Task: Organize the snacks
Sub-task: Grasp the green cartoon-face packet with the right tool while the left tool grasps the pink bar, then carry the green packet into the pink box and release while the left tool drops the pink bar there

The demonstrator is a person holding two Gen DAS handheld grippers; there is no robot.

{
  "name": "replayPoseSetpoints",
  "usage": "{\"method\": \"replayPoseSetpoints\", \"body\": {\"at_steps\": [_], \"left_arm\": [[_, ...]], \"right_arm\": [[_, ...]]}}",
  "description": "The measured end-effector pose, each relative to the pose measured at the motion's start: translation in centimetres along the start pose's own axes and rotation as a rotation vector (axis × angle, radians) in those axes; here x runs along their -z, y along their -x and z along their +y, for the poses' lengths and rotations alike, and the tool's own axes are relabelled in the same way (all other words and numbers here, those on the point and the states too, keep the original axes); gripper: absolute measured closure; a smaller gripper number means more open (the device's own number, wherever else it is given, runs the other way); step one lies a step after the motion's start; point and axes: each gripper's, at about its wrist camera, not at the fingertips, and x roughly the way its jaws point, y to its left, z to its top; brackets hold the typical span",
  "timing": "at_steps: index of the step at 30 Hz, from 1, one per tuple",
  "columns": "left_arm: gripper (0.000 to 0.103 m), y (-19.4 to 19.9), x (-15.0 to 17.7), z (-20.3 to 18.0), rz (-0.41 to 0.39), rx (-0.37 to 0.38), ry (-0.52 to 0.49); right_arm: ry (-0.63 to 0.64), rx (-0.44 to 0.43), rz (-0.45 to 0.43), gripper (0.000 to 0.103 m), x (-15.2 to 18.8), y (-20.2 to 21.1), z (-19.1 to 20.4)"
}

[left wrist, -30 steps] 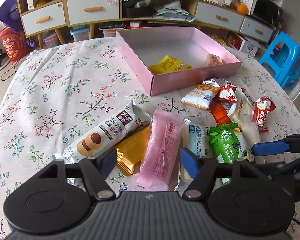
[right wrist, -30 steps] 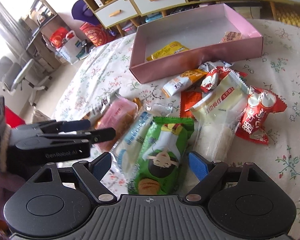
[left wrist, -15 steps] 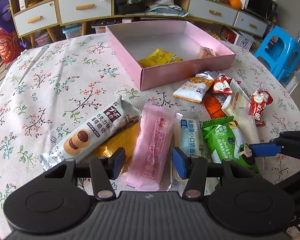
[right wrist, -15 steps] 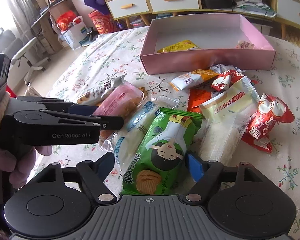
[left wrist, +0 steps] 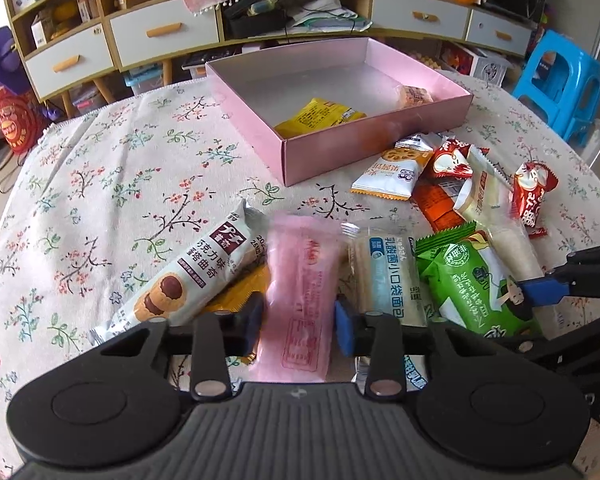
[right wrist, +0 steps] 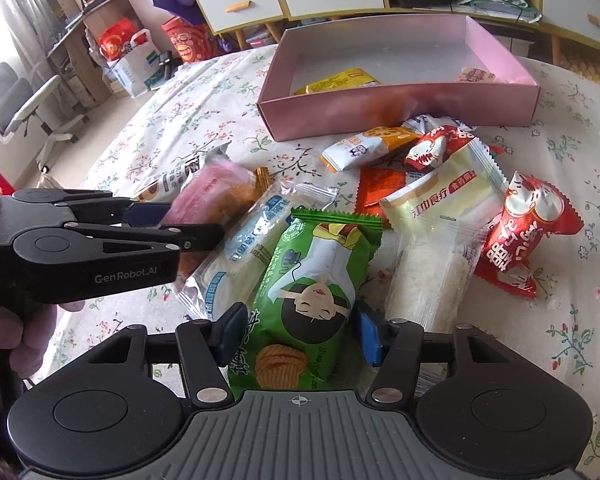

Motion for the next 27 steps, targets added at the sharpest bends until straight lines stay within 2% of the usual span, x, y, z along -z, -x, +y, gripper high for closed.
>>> {"method": "replayPoseSetpoints", "body": {"at_steps": [13,27], "left_arm": [[0.073,1.0,-0.7,0.8,-0.013,0.038,0.054],[0.073,1.8,-1.9,1.2,-0.047,0.059,0.111]], "right_arm": [[-0.038,-0.025,0.001,0.057,-0.5,0.6,-0.7],[-0.145,-0.103,-0.022,0.058,-2.0,1.8,-1.8]]}}
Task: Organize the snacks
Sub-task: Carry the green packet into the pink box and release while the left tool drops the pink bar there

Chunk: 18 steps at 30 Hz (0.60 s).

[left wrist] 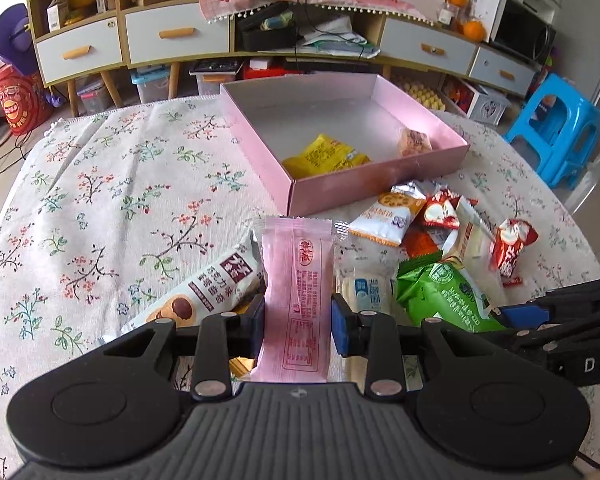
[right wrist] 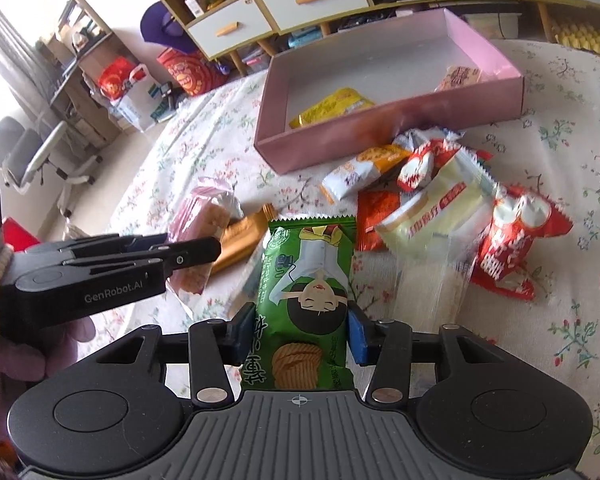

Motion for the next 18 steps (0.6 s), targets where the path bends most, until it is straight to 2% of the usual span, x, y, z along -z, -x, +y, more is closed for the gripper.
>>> {"method": "replayPoseSetpoints", "body": {"at_steps": [18], "left_arm": [[0.073,-0.6,-3.6,-1.4,-0.053,0.032,0.079]], "right_arm": [[-0.135,0.031,-0.146,0.058,-5.0,1.8,-3.2]]}}
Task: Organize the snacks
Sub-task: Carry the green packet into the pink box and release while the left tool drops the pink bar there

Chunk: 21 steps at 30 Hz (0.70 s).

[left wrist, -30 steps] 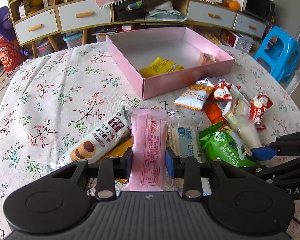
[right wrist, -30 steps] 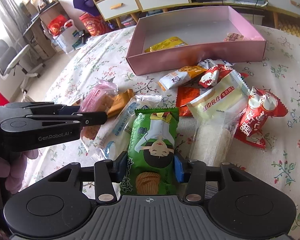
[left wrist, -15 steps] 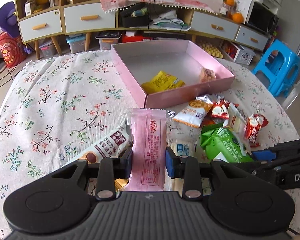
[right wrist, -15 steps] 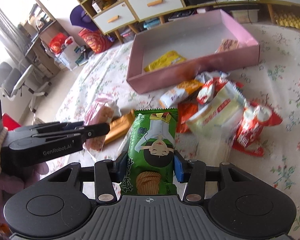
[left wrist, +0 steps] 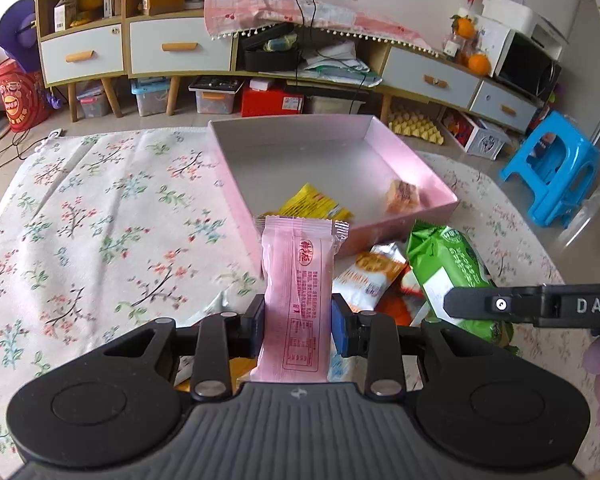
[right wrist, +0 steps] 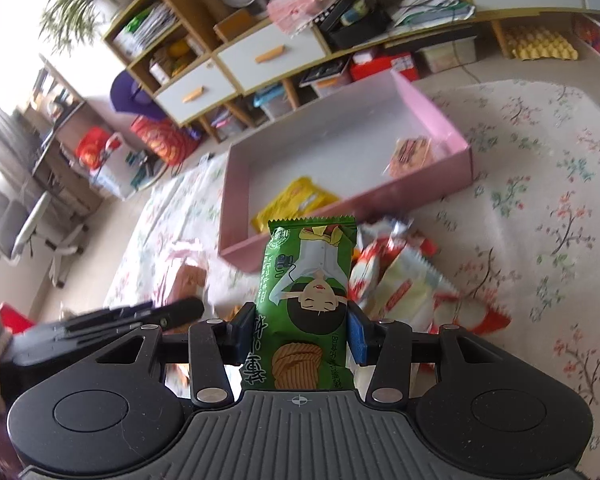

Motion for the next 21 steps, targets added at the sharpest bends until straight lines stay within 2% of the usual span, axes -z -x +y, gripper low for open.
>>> {"method": "replayPoseSetpoints", "body": {"at_steps": [17,21], "left_arm": [[0.073,-4.6,-3.5,-0.8,-0.058,0.053,0.146],[0.073,-6.0,-4.2,-1.2,-0.069,0.057,0.134]], "right_arm": [[-0.068,0.021,-0.142,0.058,-5.0,-3.0,-2.3],[-0.071,0.025,-0.157,0.058,-6.3,-4.2,-3.2]]}}
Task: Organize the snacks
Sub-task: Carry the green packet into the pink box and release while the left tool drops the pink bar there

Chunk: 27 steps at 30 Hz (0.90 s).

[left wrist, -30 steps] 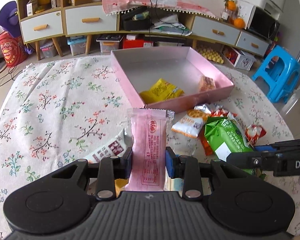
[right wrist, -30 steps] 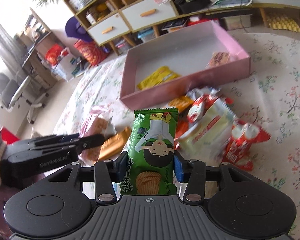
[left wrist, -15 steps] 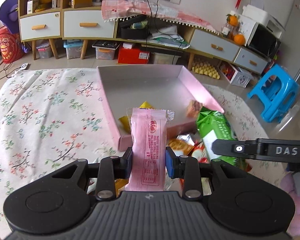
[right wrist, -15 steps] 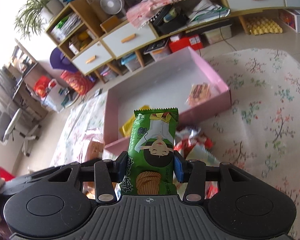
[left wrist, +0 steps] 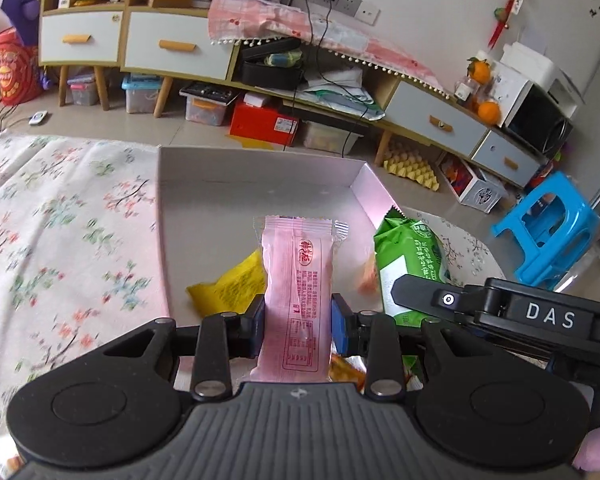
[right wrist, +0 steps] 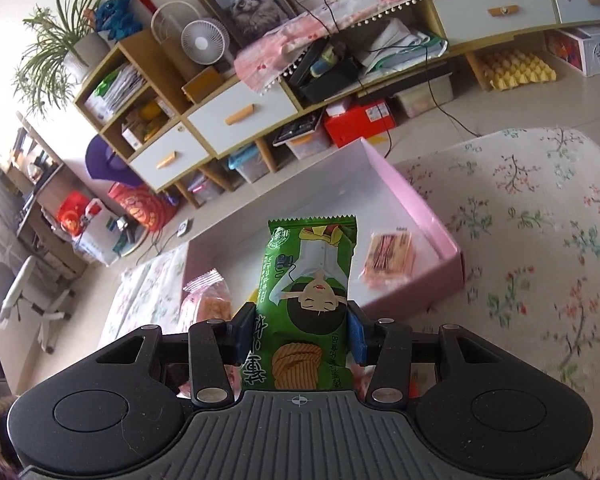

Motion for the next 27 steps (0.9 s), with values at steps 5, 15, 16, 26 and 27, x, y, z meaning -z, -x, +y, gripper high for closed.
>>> {"method": "replayPoseSetpoints", "body": {"at_steps": [5,15,16,26,27], "left_arm": [[0.073,-1.2,-0.6,0.1,-0.020,0.004,-0.012],[0.073,-3.3,-2.3,0.4,-0.034,0.029,0.036],[0.073,-3.6,-2.4,0.4,-0.035,0.031,0.039],[0.073,-6.1,-3.4,0.4,-0.055,-0.005,0.037],[0.073,-6.2,-3.4,0.4,-0.058,-0.010,0.034]], "right_arm": [[0.016,0.005,-0.020,0.058,-1.1,-1.4,-0.8],[-0.002,-0.023,-0.048,0.058,-3.1,-4.3,-2.5],[-0.004,-0.024,-0.048,0.058,-3.2,-4.6,-2.6],[0.013,-0.015,-0.053,0.058,-3.7,-6.7,-3.5],[0.009,-0.017,-0.055,0.058,-3.8,-6.8,-3.5]]}}
